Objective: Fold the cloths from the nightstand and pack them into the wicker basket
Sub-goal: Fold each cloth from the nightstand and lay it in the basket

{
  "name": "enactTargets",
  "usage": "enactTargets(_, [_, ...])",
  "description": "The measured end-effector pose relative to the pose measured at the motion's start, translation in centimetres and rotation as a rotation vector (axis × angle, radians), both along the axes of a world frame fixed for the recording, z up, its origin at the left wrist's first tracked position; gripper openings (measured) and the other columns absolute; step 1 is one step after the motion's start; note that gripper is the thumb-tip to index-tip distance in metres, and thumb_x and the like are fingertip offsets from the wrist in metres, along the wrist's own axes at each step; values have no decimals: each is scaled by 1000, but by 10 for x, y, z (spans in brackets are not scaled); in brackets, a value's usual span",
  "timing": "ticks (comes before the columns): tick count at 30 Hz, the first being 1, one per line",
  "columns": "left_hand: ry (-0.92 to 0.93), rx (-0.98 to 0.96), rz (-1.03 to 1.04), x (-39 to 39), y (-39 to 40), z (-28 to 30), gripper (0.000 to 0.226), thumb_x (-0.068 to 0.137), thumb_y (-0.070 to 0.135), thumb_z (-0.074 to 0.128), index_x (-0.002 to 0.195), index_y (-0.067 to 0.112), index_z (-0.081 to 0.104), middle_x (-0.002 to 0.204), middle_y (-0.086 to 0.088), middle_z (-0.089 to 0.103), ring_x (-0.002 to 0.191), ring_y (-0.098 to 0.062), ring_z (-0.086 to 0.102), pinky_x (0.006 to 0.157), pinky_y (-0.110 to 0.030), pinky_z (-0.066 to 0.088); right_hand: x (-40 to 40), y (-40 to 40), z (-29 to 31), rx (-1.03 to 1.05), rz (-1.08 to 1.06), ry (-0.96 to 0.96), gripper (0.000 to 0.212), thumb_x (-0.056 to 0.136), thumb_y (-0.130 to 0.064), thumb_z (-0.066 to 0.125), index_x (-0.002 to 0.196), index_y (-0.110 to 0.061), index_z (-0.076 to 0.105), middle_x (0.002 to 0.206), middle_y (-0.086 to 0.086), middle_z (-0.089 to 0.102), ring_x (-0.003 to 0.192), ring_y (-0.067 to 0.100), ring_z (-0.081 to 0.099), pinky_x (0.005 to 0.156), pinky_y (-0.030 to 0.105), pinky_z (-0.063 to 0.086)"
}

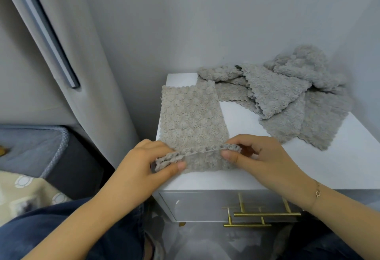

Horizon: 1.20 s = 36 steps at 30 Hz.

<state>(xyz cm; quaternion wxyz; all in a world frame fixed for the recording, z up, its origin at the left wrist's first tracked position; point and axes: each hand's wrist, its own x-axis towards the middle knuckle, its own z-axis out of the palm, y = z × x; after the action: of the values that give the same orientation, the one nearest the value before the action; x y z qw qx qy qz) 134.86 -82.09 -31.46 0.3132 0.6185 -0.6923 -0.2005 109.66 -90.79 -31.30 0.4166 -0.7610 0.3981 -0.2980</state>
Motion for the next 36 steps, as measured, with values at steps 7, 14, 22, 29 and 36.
enactTargets(7, [274, 156, 148, 2, -11, 2, 53, 76, 63, 65, 78, 10, 69, 76, -12, 68, 63, -21, 58, 61, -29, 48, 8, -10, -5, 37, -101, -38, 10, 80, -25, 77, 85, -19, 72, 58, -13, 49, 52, 0, 42, 55, 8, 36])
enactTargets(14, [178, 129, 293, 2, -20, -4, 40, 72, 61, 70, 85, 25, 58, 73, -4, 66, 60, -6, 53, 63, -18, 46, 15, -19, -5, -221, -65, 130, 28, 82, -21, 76, 103, -29, 61, 84, -11, 55, 72, 11, 52, 66, 14, 41])
enactTargets(22, [-308, -257, 19, 13, -21, 1, 27, 85, 44, 63, 110, 33, 67, 114, 18, 54, 101, -4, 48, 91, -21, 42, 13, -27, -10, -554, 94, 248, 18, 86, -24, 66, 103, -22, 73, 99, -16, 59, 96, 5, 47, 87, 9, 34])
enactTargets(29, [-355, -152, -98, 24, -19, -3, 41, 94, 58, 44, 122, 37, 66, 118, 24, 56, 108, 0, 52, 91, -31, 48, 6, -28, -8, -662, 162, 326, 24, 94, -30, 56, 108, -18, 72, 101, -10, 63, 94, 11, 54, 82, 21, 43])
enactTargets(36, [-369, -34, -123, 24, -12, 0, 66, 76, 80, 49, 131, 44, 53, 121, 32, 47, 115, 7, 43, 100, -18, 34, -2, -26, -3, -601, 287, 479, 64, 86, -70, 47, 129, -23, 61, 118, -15, 55, 108, -1, 46, 95, 16, 34])
